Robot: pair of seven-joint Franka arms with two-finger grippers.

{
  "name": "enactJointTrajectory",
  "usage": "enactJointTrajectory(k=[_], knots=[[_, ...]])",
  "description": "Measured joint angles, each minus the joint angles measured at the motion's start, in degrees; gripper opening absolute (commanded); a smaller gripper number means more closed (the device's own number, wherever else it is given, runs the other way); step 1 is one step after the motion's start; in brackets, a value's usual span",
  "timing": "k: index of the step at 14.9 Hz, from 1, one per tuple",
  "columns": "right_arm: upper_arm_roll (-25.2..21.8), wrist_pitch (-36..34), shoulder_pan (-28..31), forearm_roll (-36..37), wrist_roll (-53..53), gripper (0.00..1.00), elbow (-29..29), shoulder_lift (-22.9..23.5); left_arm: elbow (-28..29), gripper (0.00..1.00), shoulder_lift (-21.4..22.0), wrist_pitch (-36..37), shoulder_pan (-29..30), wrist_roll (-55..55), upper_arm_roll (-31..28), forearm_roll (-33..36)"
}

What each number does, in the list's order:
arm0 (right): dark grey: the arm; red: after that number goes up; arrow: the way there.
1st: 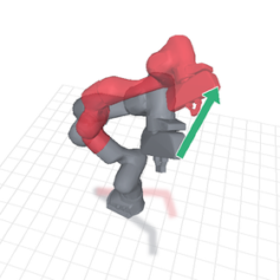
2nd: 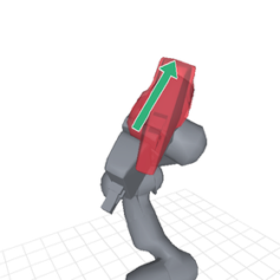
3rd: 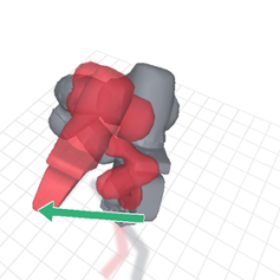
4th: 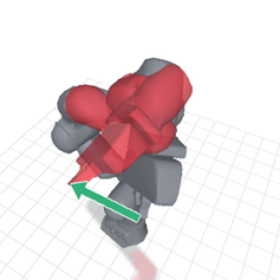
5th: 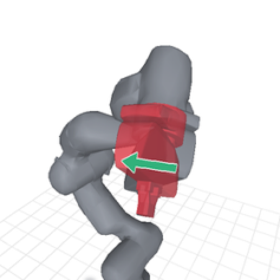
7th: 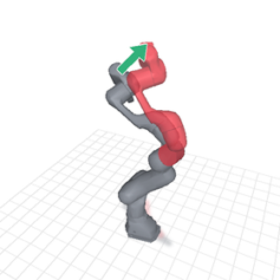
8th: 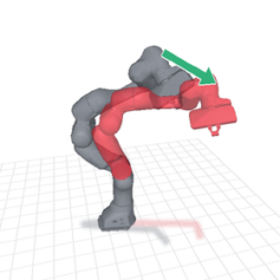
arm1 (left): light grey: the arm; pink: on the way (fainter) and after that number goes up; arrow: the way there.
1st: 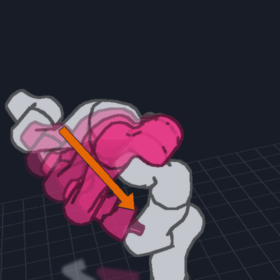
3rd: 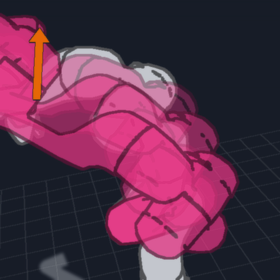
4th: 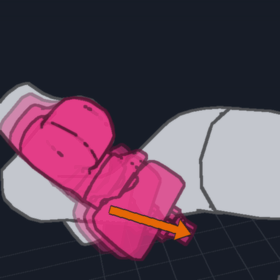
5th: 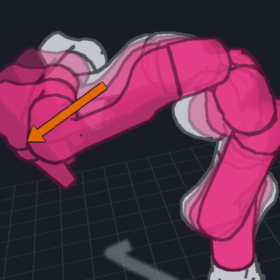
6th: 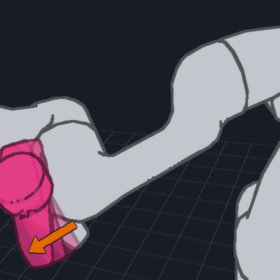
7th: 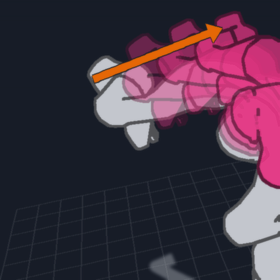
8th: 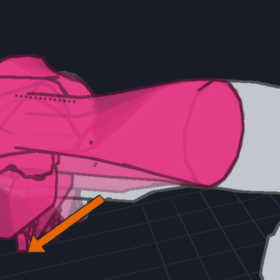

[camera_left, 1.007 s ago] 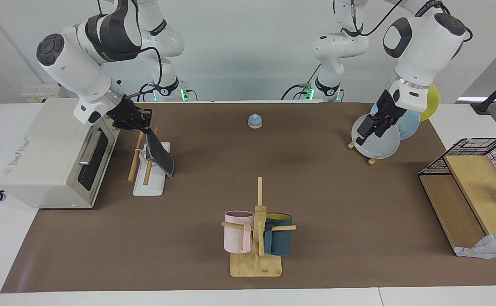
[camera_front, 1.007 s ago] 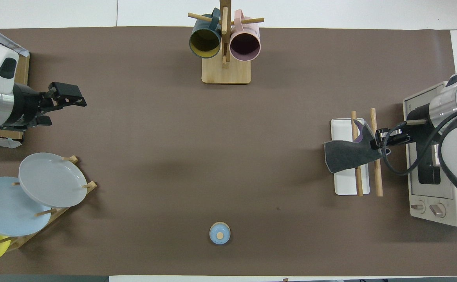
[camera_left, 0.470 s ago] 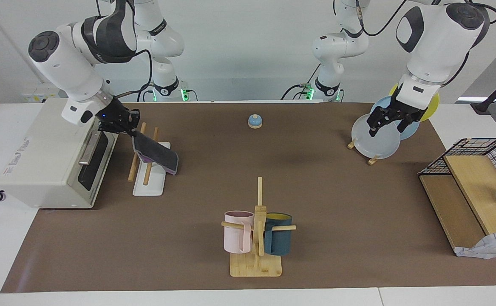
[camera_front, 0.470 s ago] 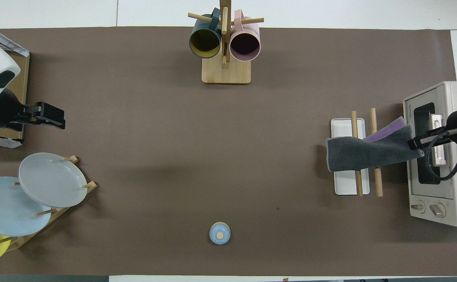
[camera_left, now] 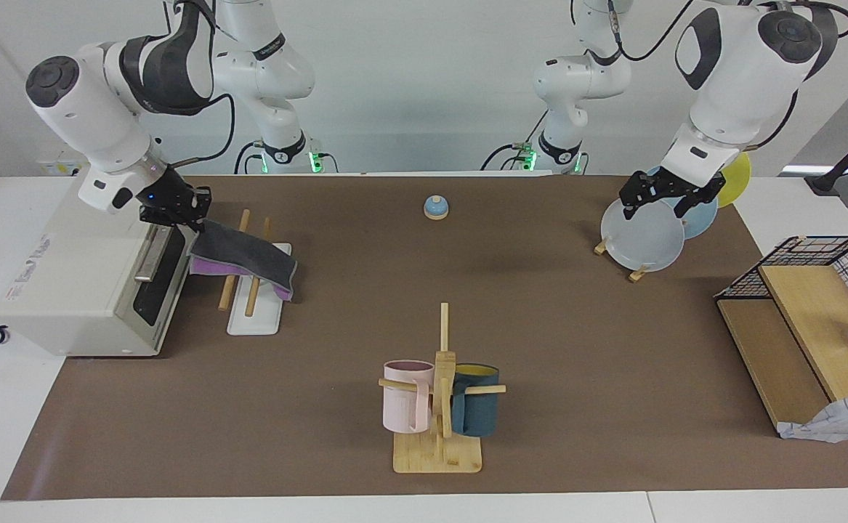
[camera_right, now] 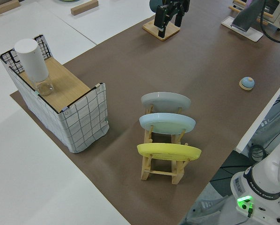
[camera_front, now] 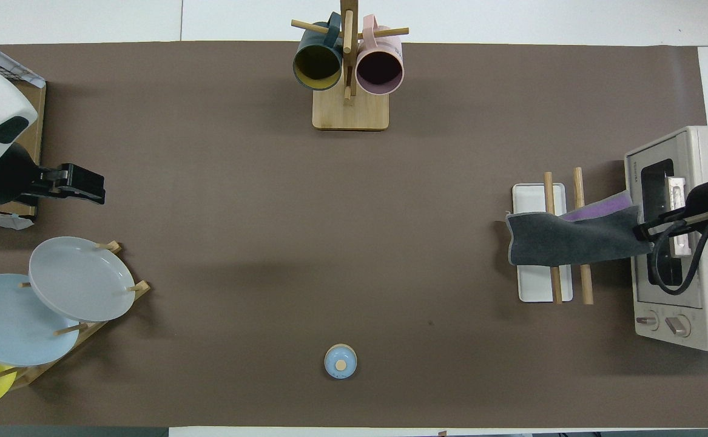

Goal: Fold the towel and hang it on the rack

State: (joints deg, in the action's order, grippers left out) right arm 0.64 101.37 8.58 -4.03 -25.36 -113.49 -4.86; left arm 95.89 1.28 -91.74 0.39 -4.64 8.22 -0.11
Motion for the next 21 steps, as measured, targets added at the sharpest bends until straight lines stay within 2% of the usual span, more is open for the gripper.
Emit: enactJointTrajectory(k=[1, 3, 4, 13, 16, 21], knots=[[0.0, 0.4, 0.2, 0.6, -0.4, 0.40, -0.5, -0.2, 0.1, 1.00, 0.6, 0.0, 0.0, 0.0, -0.1, 0.0], [0.0, 0.7, 0.2, 1.2, -0.7, 0.69, -0.9, -0.5, 0.5, 1.00, 1.4, -0.1, 0.0, 0.1, -0.2, -0.1], [0.0, 0.7, 0.2, 1.3, -0.9, 1.00, -1.0, -0.7, 0.6, 1.00, 1.5, -0.1, 0.0, 0.1, -0.3, -0.2], [0.1, 1.0, 0.1, 1.7, -2.1, 1.00, -0.2, -0.8, 0.7, 1.00, 1.5, -0.7, 0.0, 3.0, -0.4, -0.2], [0.8, 0.1, -0.1, 2.5, -1.6, 1.00, 4.2, -0.9, 0.7, 1.00, 1.5, -0.8, 0.0, 3.1, -0.4, -0.2], [1.2, -13.6, -4.5, 6.2, 12.7, 1.00, 18.4, 2.1, 0.7, 1.00, 1.5, -0.8, 0.0, 3.3, -0.4, -0.2]])
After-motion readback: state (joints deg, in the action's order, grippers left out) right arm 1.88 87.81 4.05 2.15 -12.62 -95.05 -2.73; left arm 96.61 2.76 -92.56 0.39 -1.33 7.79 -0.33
